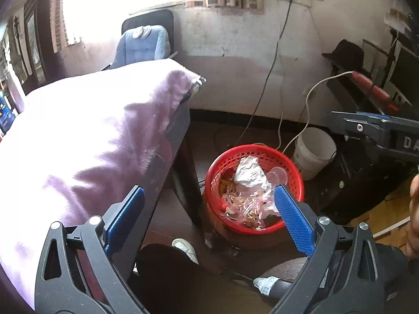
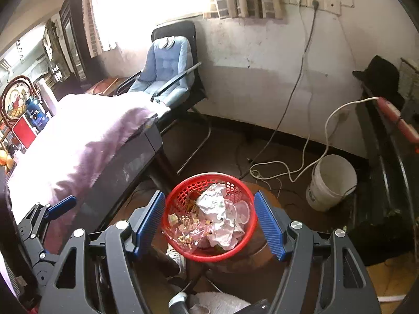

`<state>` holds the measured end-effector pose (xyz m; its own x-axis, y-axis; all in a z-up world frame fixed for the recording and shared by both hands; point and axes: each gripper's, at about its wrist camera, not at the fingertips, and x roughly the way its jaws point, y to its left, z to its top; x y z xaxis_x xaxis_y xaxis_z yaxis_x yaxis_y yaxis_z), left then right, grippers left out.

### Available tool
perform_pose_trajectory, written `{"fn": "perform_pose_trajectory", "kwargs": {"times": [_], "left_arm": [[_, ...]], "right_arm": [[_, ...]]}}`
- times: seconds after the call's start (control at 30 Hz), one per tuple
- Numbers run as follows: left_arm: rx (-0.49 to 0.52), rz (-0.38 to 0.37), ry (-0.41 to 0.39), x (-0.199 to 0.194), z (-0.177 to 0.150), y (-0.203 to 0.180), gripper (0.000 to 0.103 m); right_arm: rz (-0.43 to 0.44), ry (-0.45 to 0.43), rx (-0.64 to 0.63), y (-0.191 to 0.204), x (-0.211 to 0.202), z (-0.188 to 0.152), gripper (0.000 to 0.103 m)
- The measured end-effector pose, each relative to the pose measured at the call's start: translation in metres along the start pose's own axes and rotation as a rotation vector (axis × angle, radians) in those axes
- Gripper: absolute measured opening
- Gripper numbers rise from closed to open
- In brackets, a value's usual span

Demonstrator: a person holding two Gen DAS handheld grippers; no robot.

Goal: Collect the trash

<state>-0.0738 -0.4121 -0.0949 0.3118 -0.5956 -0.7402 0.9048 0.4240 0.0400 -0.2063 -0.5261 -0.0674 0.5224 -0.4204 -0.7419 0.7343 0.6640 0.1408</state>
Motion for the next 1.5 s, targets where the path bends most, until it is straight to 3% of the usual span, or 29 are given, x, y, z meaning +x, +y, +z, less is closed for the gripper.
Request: {"fn": "perform_pose_trajectory", "kwargs": {"times": [0.23, 0.4, 0.47, 0.6, 0.8, 1.07, 1.5], "left_arm": [[0.016, -0.016, -0.048, -0.026, -0.002, -0.006, 0.095], [0.04, 0.006, -0.062, -0.039, -0.007, -0.012, 0.096], [0.048, 0.024, -0.054, -0.04, -0.012, -0.014, 0.096], [0.044, 0.045, -0.008, -0.033, -0.022, -0.019, 0.096], [0.032, 0.071, 0.033, -0.021, -0.036, -0.024, 0.096], [0.048, 0.093, 0.063, -0.007, -0.036, -0.032, 0.096], [0.04, 0.079, 0.099, 0.006, -0.037, -0.032, 0.096]], "right_arm": [[-0.042, -0.056, 0.002, 0.009, -0.048, -0.017, 0.07], [-0.096, -0.078, 0.038, 0.004, -0.062, -0.042, 0.085], [-0.163, -0.054, 0.034, 0.001, -0.054, -0.058, 0.09], [-0.224, 0.048, 0.068, -0.015, -0.027, -0.087, 0.091], [-0.188, 0.108, 0.138, -0.028, -0.008, -0.113, 0.091], [-0.192, 0.087, 0.061, -0.014, 0.002, -0.111, 0.094], [-0.169, 0.137, 0.097, -0.021, 0.014, -0.114, 0.094]]}}
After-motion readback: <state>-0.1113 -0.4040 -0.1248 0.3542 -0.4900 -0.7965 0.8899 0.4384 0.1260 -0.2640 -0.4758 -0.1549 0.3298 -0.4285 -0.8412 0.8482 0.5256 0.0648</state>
